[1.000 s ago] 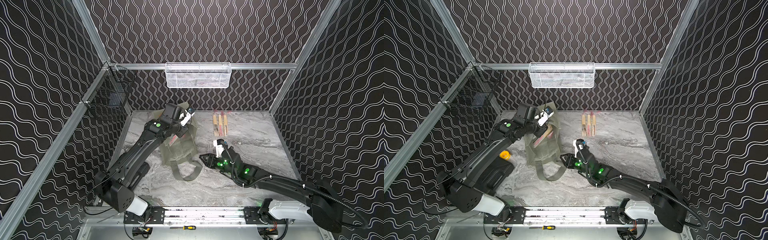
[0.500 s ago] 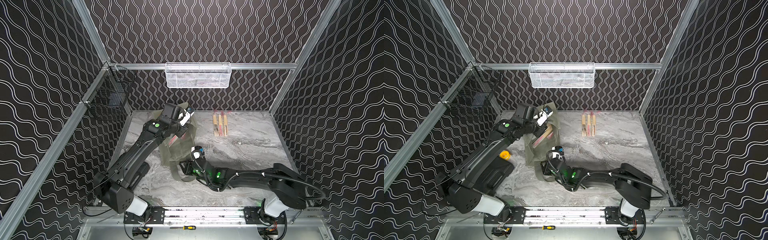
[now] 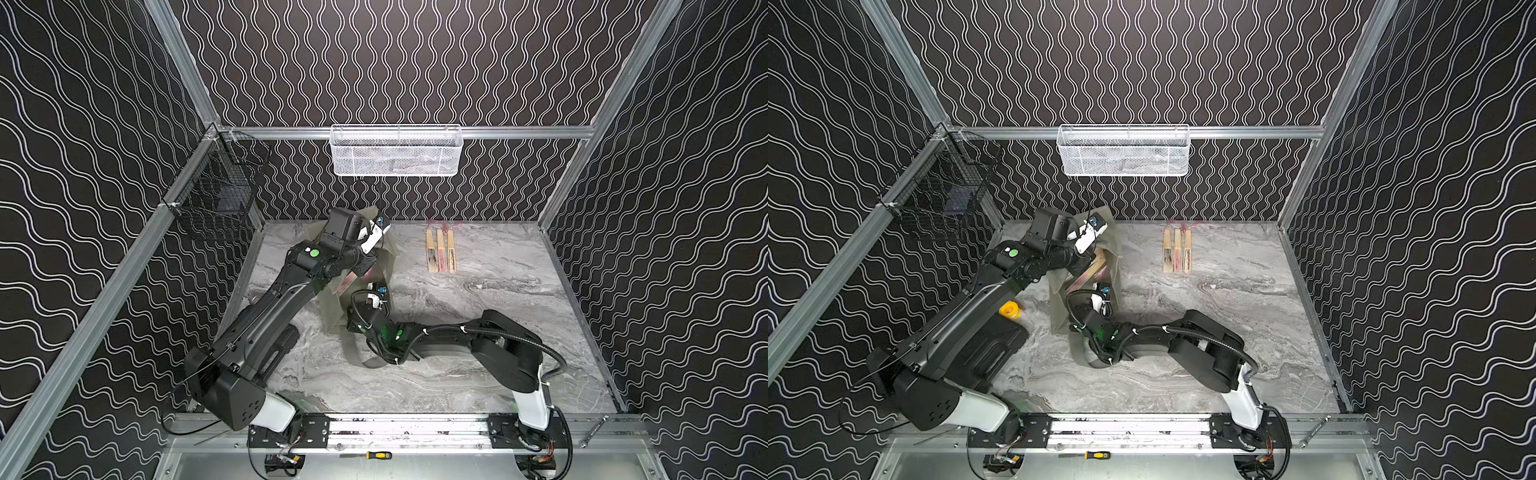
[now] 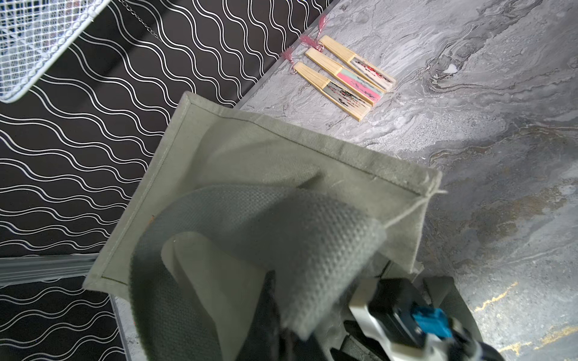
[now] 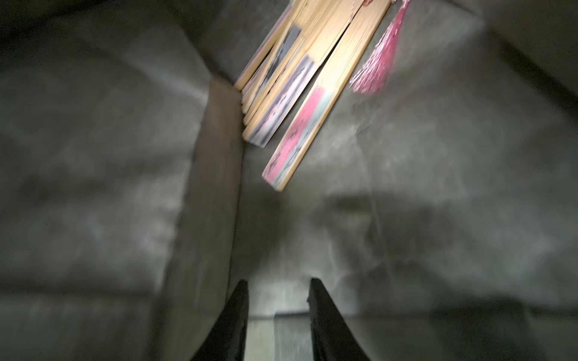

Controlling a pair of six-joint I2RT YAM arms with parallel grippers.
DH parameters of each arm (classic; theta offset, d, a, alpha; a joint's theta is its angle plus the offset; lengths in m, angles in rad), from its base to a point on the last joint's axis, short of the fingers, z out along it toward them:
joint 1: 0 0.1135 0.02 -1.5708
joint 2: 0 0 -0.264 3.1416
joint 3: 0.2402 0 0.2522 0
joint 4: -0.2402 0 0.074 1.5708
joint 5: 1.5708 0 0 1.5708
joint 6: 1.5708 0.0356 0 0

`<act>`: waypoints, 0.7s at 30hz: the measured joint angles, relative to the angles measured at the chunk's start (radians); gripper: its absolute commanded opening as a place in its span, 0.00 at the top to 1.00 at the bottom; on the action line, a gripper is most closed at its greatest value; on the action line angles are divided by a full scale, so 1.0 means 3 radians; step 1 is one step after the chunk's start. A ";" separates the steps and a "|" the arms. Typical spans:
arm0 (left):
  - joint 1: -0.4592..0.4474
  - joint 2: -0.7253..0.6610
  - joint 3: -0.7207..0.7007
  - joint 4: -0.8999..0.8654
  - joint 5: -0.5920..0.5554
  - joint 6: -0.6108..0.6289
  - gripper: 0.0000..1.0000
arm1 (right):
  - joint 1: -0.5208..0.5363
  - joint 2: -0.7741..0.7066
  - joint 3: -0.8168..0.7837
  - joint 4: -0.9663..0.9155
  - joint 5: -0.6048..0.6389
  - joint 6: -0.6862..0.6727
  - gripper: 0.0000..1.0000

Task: Take out the folding fans from the tote bags
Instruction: Adjust the folding fan in the canvas bag.

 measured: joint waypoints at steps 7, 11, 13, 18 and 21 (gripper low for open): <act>0.0000 -0.0017 0.0000 0.0008 -0.0009 0.0000 1.00 | -0.0165 0.0221 0.0104 0.0086 -0.0122 -0.0179 0.67; 0.0000 -0.0017 0.0000 0.0006 -0.0008 0.0000 1.00 | -0.0309 0.0364 0.0284 0.0085 -0.0252 -0.0210 0.64; 0.0000 -0.0017 0.0000 0.0006 -0.0006 0.0000 1.00 | -0.0355 0.0434 0.0423 0.0056 -0.0309 -0.0231 0.63; -0.0003 -0.0017 0.0000 0.0005 -0.0001 0.0000 1.00 | -0.0464 0.0605 0.0715 0.0032 -0.0488 -0.0145 0.59; -0.0018 -0.0017 0.0000 0.0006 -0.0008 0.0000 1.00 | -0.0535 0.0717 0.0857 -0.0018 -0.0581 -0.0047 0.55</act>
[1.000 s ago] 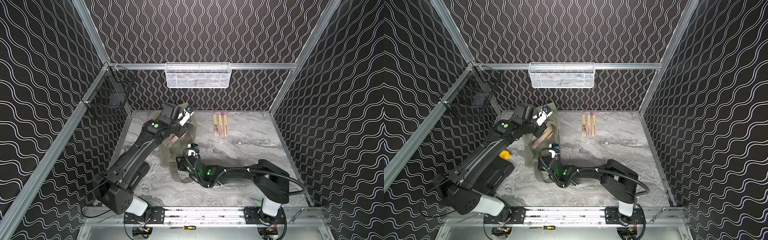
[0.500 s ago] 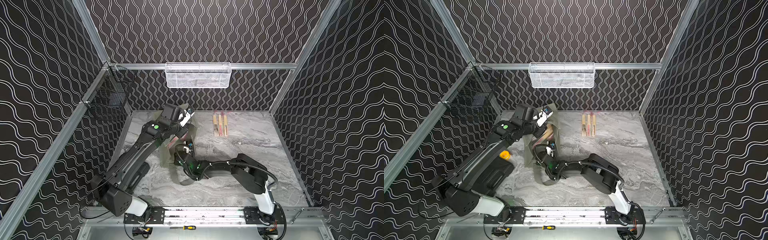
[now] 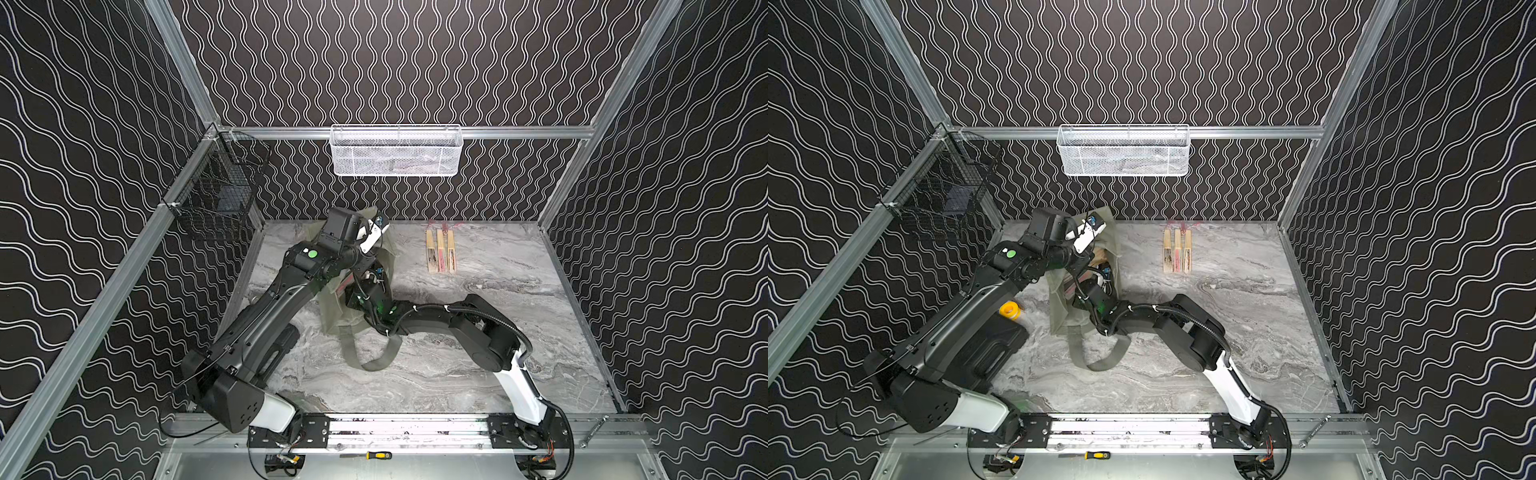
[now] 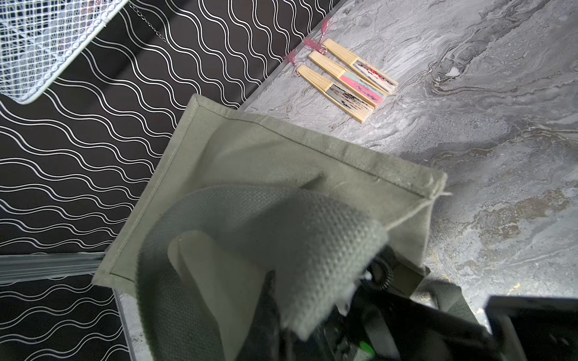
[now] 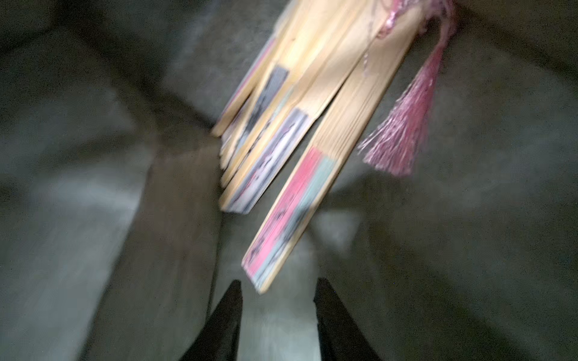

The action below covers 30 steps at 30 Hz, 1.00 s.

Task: Take out the folding fans from the tote bags
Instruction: Adjust the folding fan in the canvas bag.

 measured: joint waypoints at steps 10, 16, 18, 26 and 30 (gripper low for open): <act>-0.0014 0.0001 -0.0001 0.0000 0.0000 0.0000 1.00 | -0.0181 0.0198 0.0217 -0.0137 -0.0278 0.0341 0.53; -0.0015 0.0008 -0.0001 0.0001 0.0001 0.0000 1.00 | -0.0235 0.0266 0.0275 -0.0125 -0.0421 0.0549 0.53; -0.0017 0.0010 -0.0001 0.0001 0.0000 0.0000 1.00 | -0.0254 0.0300 0.0306 -0.0122 -0.0486 0.0617 0.53; -0.0019 0.0024 -0.0001 0.0000 0.0001 0.0001 1.00 | -0.0317 0.0426 0.0384 -0.0011 -0.0684 0.0961 0.54; -0.0019 0.0024 -0.0001 -0.0003 0.0001 0.0001 1.00 | -0.0346 0.0510 0.0443 0.0089 -0.0754 0.1134 0.54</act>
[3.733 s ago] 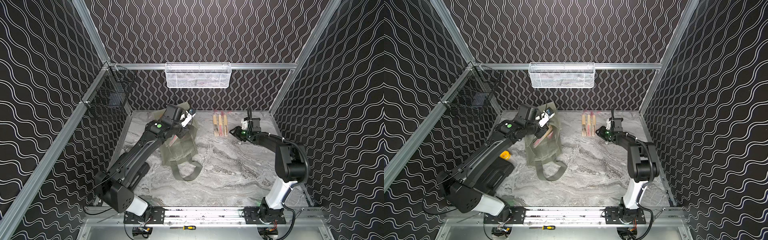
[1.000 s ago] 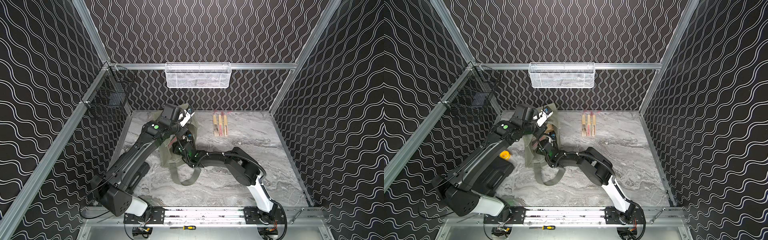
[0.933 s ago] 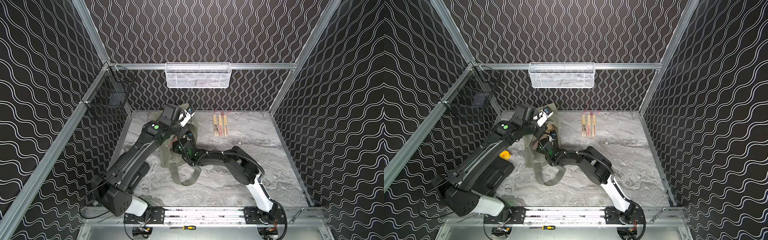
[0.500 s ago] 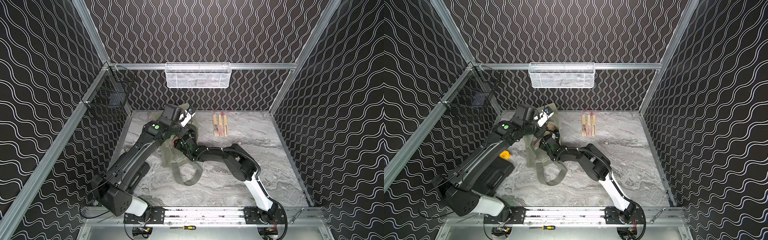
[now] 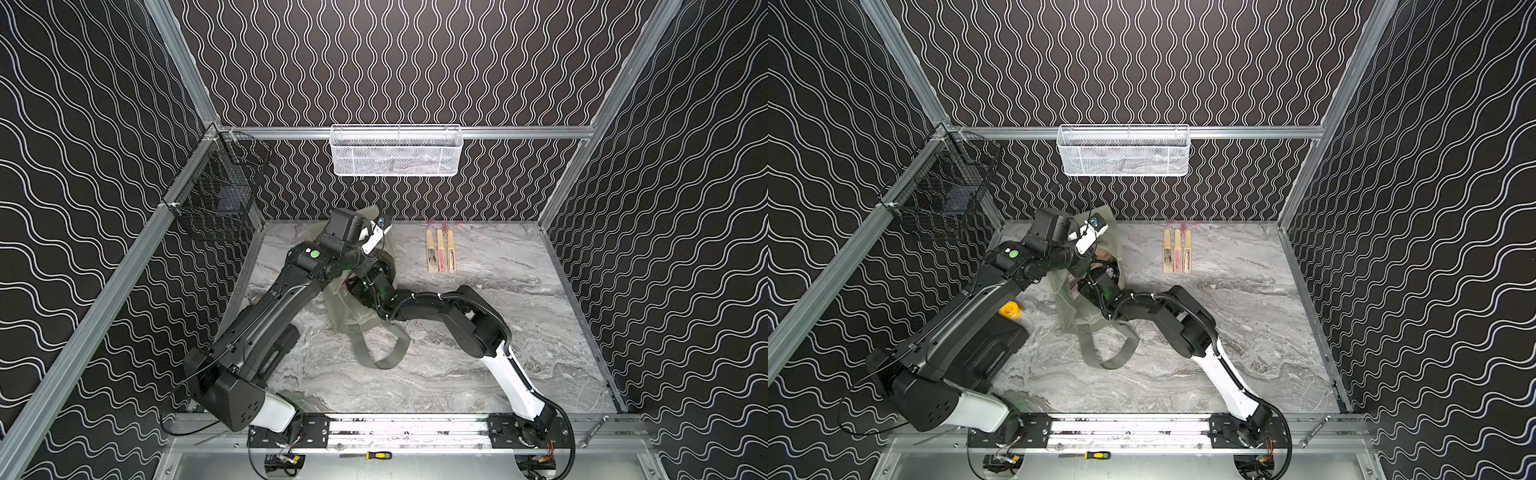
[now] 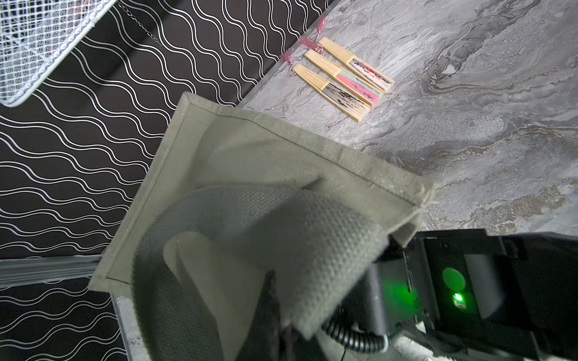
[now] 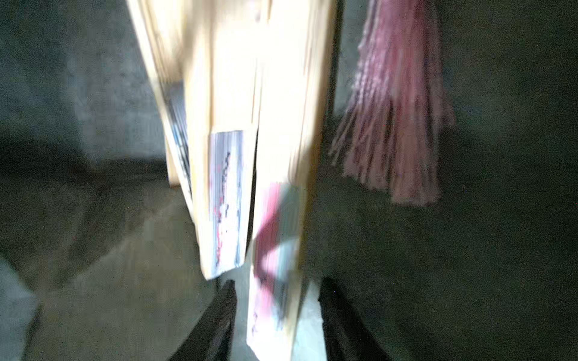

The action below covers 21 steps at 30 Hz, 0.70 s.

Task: Take out the folding fans from the tote bags
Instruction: Adjust the folding fan in the canvas bag.

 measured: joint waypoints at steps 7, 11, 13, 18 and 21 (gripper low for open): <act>0.0000 0.0000 0.0000 -0.0010 0.0001 0.0001 1.00 | -0.0015 0.0092 0.0047 0.0158 -0.0053 0.0231 0.56; 0.0000 0.0000 0.0000 -0.0013 0.0004 0.0009 1.00 | -0.0022 0.0149 0.0066 0.0273 -0.0070 0.0334 0.59; 0.0000 0.0000 0.0000 -0.0018 0.0006 0.0009 1.00 | -0.0022 0.0173 0.0075 0.0313 -0.0071 0.0376 0.61; 0.0000 0.0000 -0.0001 -0.0034 0.0006 0.0010 1.00 | -0.0023 0.0209 0.0071 0.0403 -0.0085 0.0462 0.69; 0.0000 0.0000 -0.0005 -0.0036 0.0008 0.0010 1.00 | -0.0024 0.0207 0.0020 0.0460 -0.0095 0.0486 0.76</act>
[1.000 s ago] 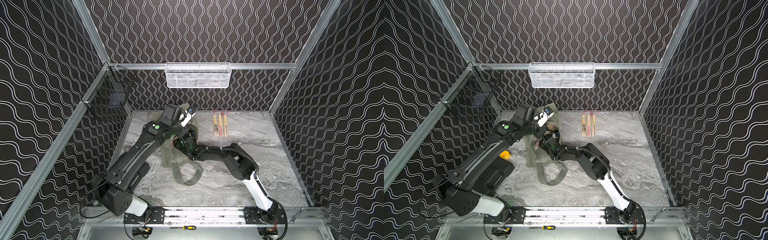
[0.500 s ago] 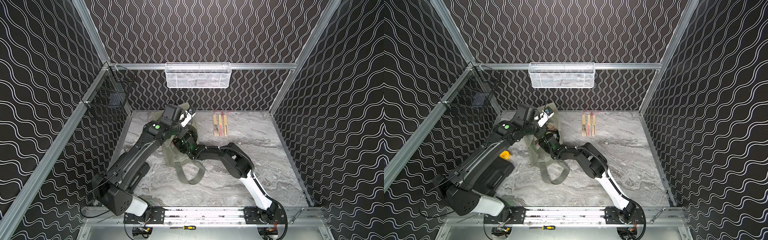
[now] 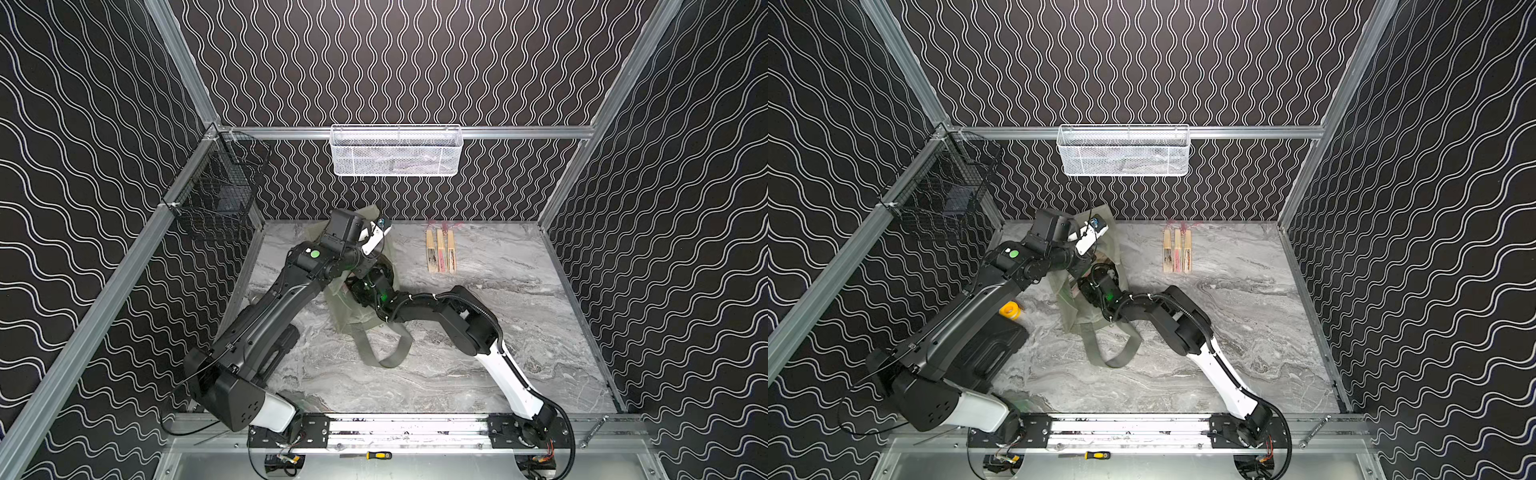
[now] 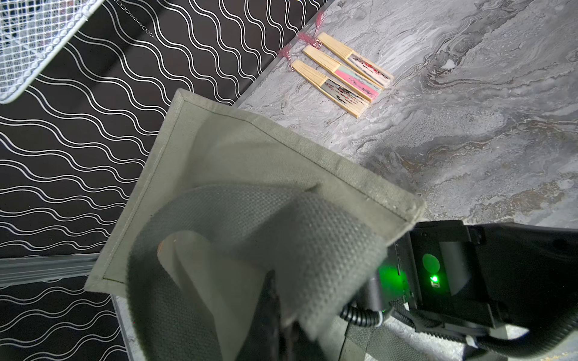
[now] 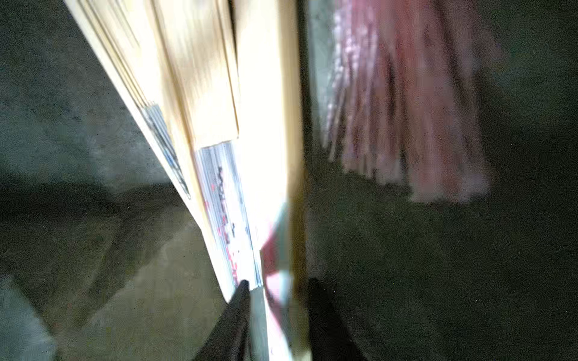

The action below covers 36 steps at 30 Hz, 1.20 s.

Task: Take out the folding fans from the tote bags
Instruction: Adjust the folding fan in the canvas bag.

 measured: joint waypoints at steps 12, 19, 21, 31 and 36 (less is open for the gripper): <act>0.0000 0.0001 0.0000 0.0003 0.0000 0.0000 1.00 | -0.0013 -0.0058 -0.0141 0.0173 -0.0076 0.0003 0.94; 0.0000 0.0001 0.0000 0.0047 0.0001 0.0000 1.00 | -0.0014 -0.0256 -0.0317 0.0191 -0.0112 -0.0034 0.94; 0.0000 0.0001 0.0000 0.0052 0.0003 0.0000 1.00 | -0.0014 -0.0346 -0.0407 0.0191 -0.0112 -0.0036 0.94; -0.0001 0.0001 0.0000 0.0069 0.0003 0.0000 1.00 | 0.0032 -0.0824 -0.0783 0.0209 -0.0123 -0.0378 0.94; -0.0018 0.0003 -0.0010 0.0080 0.0003 0.0000 1.00 | 0.0031 -0.1066 -0.1001 0.0029 -0.0137 -0.0622 0.93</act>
